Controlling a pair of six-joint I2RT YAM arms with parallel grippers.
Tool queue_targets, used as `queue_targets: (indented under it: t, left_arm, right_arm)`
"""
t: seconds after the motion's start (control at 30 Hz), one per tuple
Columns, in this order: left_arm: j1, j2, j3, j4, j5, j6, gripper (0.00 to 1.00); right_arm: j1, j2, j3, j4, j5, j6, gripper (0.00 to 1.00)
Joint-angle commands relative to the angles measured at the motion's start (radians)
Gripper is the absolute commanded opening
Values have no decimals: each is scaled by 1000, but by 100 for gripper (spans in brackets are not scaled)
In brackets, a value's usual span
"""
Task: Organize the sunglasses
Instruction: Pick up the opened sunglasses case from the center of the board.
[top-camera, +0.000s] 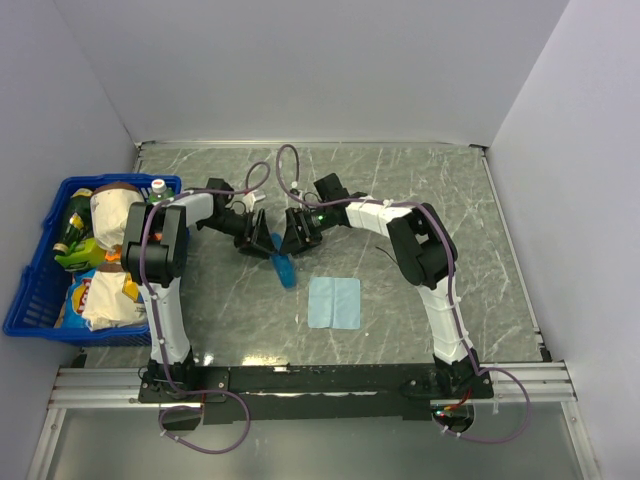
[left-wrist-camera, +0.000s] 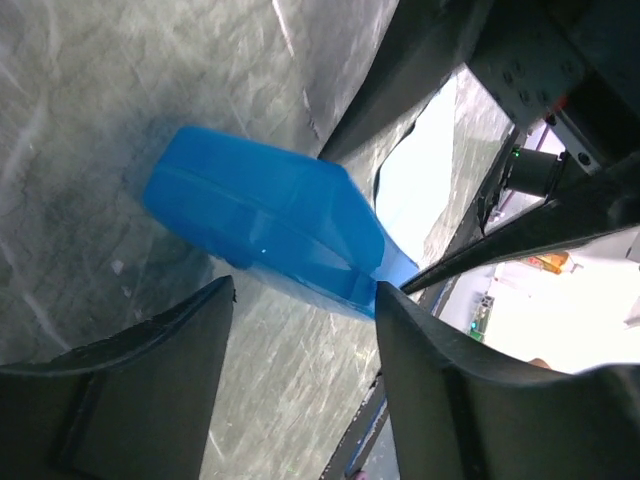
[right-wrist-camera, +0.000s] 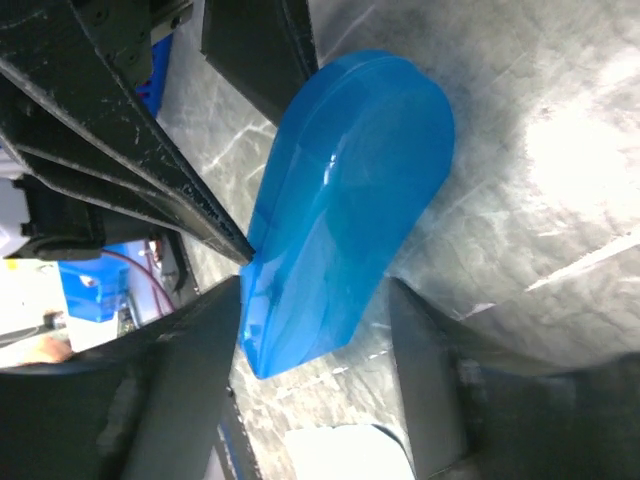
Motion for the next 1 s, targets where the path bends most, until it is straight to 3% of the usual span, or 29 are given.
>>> queue_targets:
  t: [0.0, 0.13, 0.7, 0.87, 0.97]
  left_arm:
    - [27, -53, -11, 16, 58, 7, 65]
    - [70, -81, -10, 21, 89, 5, 67]
    - [97, -81, -33, 65, 92, -27, 73]
    - [98, -59, -25, 62, 98, -27, 74]
    - [97, -53, -22, 56, 100, -24, 74]
  right_arm:
    - [10, -110, 32, -42, 58, -85, 82]
    - [27, -144, 29, -94, 183, -126, 89]
    - [134, -111, -14, -119, 404, -133, 91]
    - [162, -109, -6, -148, 492, -153, 81]
    - [165, -115, -14, -147, 535, -150, 69]
